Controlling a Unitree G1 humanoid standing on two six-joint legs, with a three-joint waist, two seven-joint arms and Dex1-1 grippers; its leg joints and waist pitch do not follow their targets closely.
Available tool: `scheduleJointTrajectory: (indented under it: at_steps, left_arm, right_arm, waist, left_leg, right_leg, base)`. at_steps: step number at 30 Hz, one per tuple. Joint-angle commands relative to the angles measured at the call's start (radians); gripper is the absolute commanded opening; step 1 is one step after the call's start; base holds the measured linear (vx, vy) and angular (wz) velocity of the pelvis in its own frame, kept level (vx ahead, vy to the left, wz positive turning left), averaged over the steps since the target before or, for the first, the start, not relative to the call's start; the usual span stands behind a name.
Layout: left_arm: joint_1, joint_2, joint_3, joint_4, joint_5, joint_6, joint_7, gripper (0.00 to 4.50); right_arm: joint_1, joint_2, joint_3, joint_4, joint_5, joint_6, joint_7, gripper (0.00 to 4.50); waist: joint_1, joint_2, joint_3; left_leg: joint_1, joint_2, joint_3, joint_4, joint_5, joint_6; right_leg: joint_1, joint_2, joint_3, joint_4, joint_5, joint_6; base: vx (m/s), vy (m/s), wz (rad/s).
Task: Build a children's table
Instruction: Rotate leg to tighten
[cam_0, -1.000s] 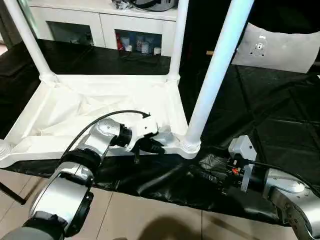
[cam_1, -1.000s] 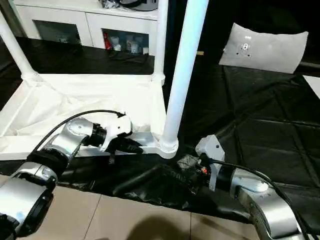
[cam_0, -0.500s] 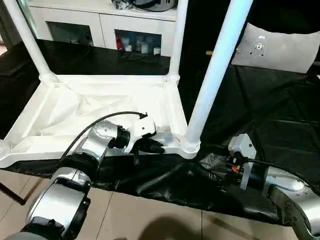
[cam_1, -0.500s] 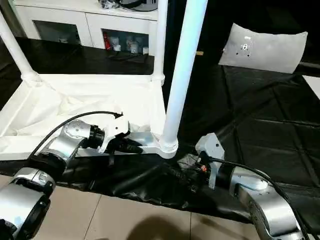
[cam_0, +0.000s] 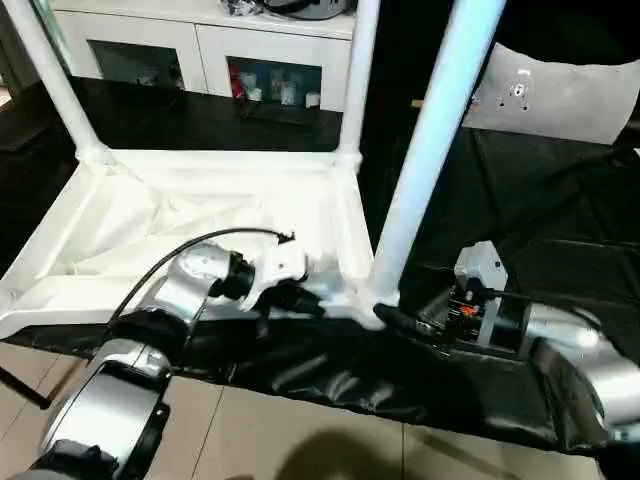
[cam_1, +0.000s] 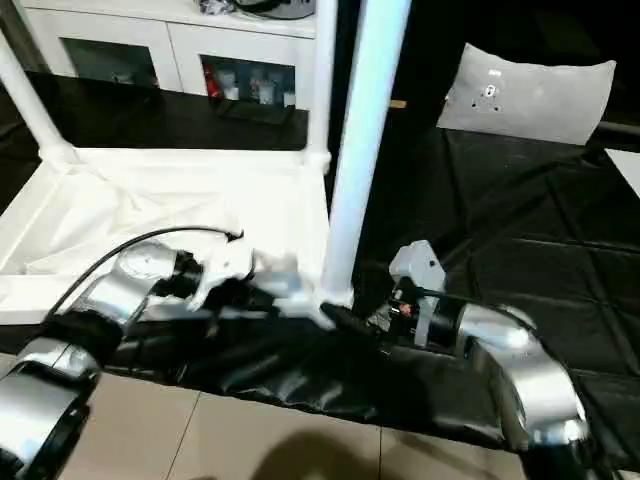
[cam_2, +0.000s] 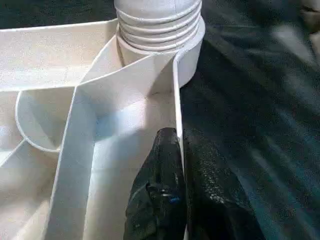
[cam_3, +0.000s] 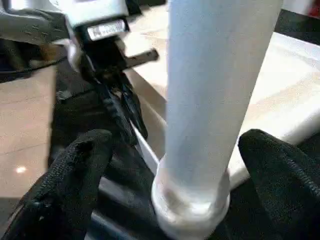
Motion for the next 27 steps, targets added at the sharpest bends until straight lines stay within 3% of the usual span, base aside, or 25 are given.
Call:
scheduleJointTrajectory:
  at_steps: [1, 2, 3, 5, 7, 16, 27]
  left_arm:
    - [0.020, 0.002, -0.071, -0.020, 0.026, -0.023, -0.074, 0.00]
    - [0.020, 0.004, -0.079, -0.032, 0.027, -0.030, -0.086, 0.00]
    - [0.020, 0.005, -0.080, -0.034, 0.027, -0.032, -0.088, 0.00]
    - [0.016, 0.006, -0.087, -0.050, 0.030, -0.042, -0.102, 0.00]
    - [0.010, 0.010, -0.093, -0.051, 0.039, -0.054, -0.105, 0.00]
    - [0.006, 0.020, -0.103, -0.063, 0.035, -0.056, -0.116, 0.00]
    - [0.009, 0.026, -0.109, -0.062, 0.039, -0.058, -0.109, 0.00]
  right_arm:
    - [-0.028, -0.013, 0.009, 0.045, 0.013, -0.022, 0.062, 4.33]
    - [-0.045, -0.020, 0.019, 0.070, 0.012, -0.027, 0.097, 4.05]
    - [-0.049, -0.022, 0.021, 0.075, 0.012, -0.028, 0.107, 4.05]
    - [-0.072, -0.036, 0.039, 0.114, 0.013, -0.033, 0.191, 3.92]
    - [-0.083, -0.046, 0.055, 0.133, 0.009, -0.034, 0.238, 3.66]
    - [-0.142, -0.034, 0.078, 0.268, -0.033, -0.116, 0.309, 2.91]
    - [-0.175, -0.020, 0.100, 0.330, -0.051, -0.153, 0.369, 2.02]
  waist:
    - [0.000, -0.016, -0.063]
    - [0.006, -0.012, -0.063]
    - [0.008, -0.012, -0.064]
    - [0.016, -0.019, -0.064]
    - [0.024, -0.016, -0.065]
    - [0.026, -0.017, -0.067]
    - [0.028, -0.022, -0.069]
  left_leg:
    - [0.003, 0.081, -0.023, -0.068, -0.033, 0.108]
    - [0.008, 0.082, -0.021, -0.067, -0.043, 0.102]
    - [0.010, 0.082, -0.020, -0.067, -0.047, 0.099]
    - [0.006, 0.084, -0.020, -0.067, -0.045, 0.097]
    - [0.006, 0.085, -0.020, -0.066, -0.038, 0.099]
    - [0.002, 0.081, -0.021, -0.065, -0.031, 0.091]
    - [0.002, 0.082, -0.020, -0.062, -0.017, 0.102]
  right_leg:
    - [0.052, -0.114, 0.061, -0.057, -0.023, -0.260]
    - [0.049, -0.113, 0.062, -0.059, -0.040, -0.262]
    - [0.048, -0.113, 0.061, -0.057, -0.042, -0.264]
    - [0.051, -0.113, 0.060, -0.055, -0.045, -0.259]
    - [0.049, -0.113, 0.059, -0.052, -0.043, -0.256]
    - [0.051, -0.113, 0.055, -0.052, -0.035, -0.257]
    - [0.052, -0.112, 0.054, -0.047, -0.023, -0.260]
  base:
    - [0.000, 0.000, 0.00]
    - [0.000, 0.000, 0.00]
    - [0.000, 0.000, 0.00]
    - [0.000, 0.000, 0.00]
    - [0.000, 0.000, 0.00]
    - [0.000, 0.000, 0.00]
    - [0.000, 0.000, 0.00]
